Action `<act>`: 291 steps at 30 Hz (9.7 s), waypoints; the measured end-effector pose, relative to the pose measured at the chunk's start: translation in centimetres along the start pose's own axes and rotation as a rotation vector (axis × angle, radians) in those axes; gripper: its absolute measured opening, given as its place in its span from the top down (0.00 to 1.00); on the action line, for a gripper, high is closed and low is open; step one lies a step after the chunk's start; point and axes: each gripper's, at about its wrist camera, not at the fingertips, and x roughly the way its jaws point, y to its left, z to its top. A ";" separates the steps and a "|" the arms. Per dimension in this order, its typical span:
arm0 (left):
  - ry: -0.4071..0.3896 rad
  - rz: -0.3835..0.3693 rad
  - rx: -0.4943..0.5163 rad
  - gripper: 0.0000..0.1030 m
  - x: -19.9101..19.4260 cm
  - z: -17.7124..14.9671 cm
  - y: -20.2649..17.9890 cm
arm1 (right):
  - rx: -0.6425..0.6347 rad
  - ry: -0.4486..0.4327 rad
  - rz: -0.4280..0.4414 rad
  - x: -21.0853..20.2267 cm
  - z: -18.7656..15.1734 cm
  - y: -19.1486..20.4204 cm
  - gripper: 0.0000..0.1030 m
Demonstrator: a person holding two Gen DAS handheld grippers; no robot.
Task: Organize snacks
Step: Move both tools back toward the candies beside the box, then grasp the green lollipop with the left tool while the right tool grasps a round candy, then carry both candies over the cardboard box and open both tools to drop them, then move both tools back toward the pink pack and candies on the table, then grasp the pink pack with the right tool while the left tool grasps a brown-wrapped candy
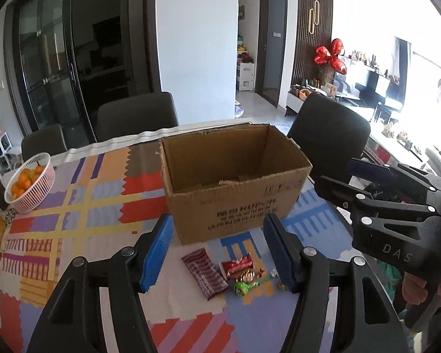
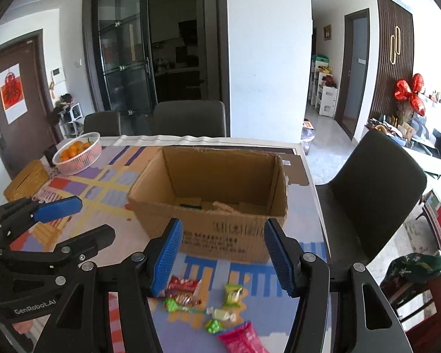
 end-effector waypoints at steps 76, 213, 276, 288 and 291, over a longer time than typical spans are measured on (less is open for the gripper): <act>0.323 -0.282 0.032 0.70 14.9 -11.8 -1.6 | -0.114 0.466 0.108 12.3 -14.8 0.7 0.61; 0.126 0.007 0.092 0.45 3.9 -6.4 -4.3 | -0.112 0.276 0.001 2.2 -8.4 -1.4 0.42; 0.313 -0.227 0.140 0.61 13.3 -10.0 -3.5 | 0.180 0.398 -0.004 8.8 -15.2 -2.1 0.56; 0.313 -0.229 0.344 0.68 15.6 -8.7 -5.4 | 0.253 0.392 -0.019 9.2 -15.3 -2.5 0.56; 0.329 -0.234 0.369 0.68 16.1 -8.8 -5.7 | 0.251 0.393 -0.022 9.3 -15.3 -2.4 0.56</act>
